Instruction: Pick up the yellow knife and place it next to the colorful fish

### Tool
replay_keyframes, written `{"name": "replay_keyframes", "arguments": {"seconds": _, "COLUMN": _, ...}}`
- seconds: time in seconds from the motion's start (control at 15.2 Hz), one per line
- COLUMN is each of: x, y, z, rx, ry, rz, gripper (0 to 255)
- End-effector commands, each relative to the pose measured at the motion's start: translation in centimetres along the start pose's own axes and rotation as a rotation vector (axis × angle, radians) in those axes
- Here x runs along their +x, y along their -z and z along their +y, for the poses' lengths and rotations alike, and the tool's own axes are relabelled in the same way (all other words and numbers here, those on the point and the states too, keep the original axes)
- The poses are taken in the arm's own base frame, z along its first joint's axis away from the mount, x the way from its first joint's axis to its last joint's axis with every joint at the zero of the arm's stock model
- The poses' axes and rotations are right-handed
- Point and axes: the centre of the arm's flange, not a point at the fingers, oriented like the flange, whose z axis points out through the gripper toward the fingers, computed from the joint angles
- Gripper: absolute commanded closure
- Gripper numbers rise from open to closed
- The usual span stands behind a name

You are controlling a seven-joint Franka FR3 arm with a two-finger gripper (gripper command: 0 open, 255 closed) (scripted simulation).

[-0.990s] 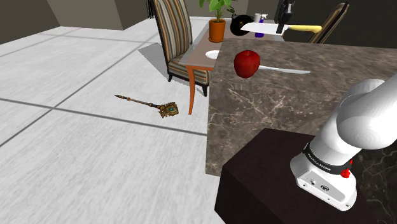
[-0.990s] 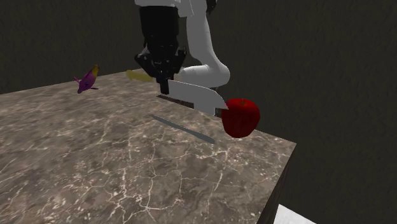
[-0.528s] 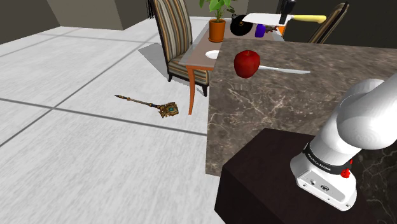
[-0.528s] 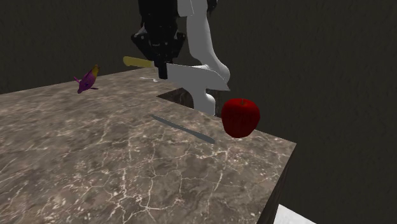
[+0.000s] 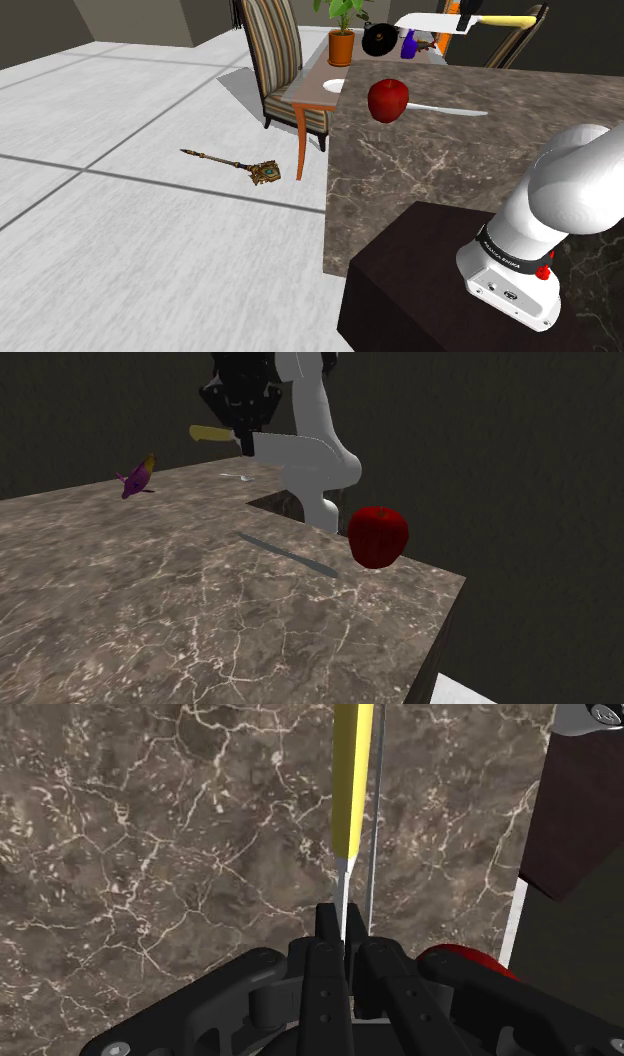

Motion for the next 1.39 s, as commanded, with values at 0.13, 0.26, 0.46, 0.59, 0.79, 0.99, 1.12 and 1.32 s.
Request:
{"name": "replay_keyframes", "arguments": {"seconds": 0.13, "x": -4.8, "y": 0.0, "z": -2.6, "rx": -0.001, "ry": 0.001, "rz": 0.0, "gripper": 255}}
{"name": "replay_keyframes", "arguments": {"seconds": 0.26, "x": -7.1, "y": 0.1, "z": -3.7, "rx": -0.001, "ry": 0.001, "rz": 0.0, "gripper": 255}}
{"name": "replay_keyframes", "arguments": {"seconds": 0.46, "x": -10.7, "y": 0.1, "z": -5.5, "rx": -0.001, "ry": 0.001, "rz": 0.0, "gripper": 255}}
{"name": "replay_keyframes", "arguments": {"seconds": 0.59, "x": -13.1, "y": 0.2, "z": -6.6, "rx": -0.001, "ry": 0.001, "rz": 0.0, "gripper": 255}}
{"name": "replay_keyframes", "arguments": {"seconds": 0.79, "x": -16.6, "y": 0.2, "z": -8.4, "rx": -0.001, "ry": 0.001, "rz": 0.0, "gripper": 255}}
{"name": "replay_keyframes", "arguments": {"seconds": 0.99, "x": -20.2, "y": 0.3, "z": -10.1, "rx": -0.001, "ry": 0.001, "rz": 0.0, "gripper": 255}}
{"name": "replay_keyframes", "arguments": {"seconds": 1.12, "x": -22.5, "y": 0.4, "z": -11.3, "rx": -0.001, "ry": 0.001, "rz": 0.0, "gripper": 255}}
{"name": "replay_keyframes", "arguments": {"seconds": 1.32, "x": -26.1, "y": 0.4, "z": -13.0, "rx": -0.001, "ry": 0.001, "rz": 0.0, "gripper": 255}}
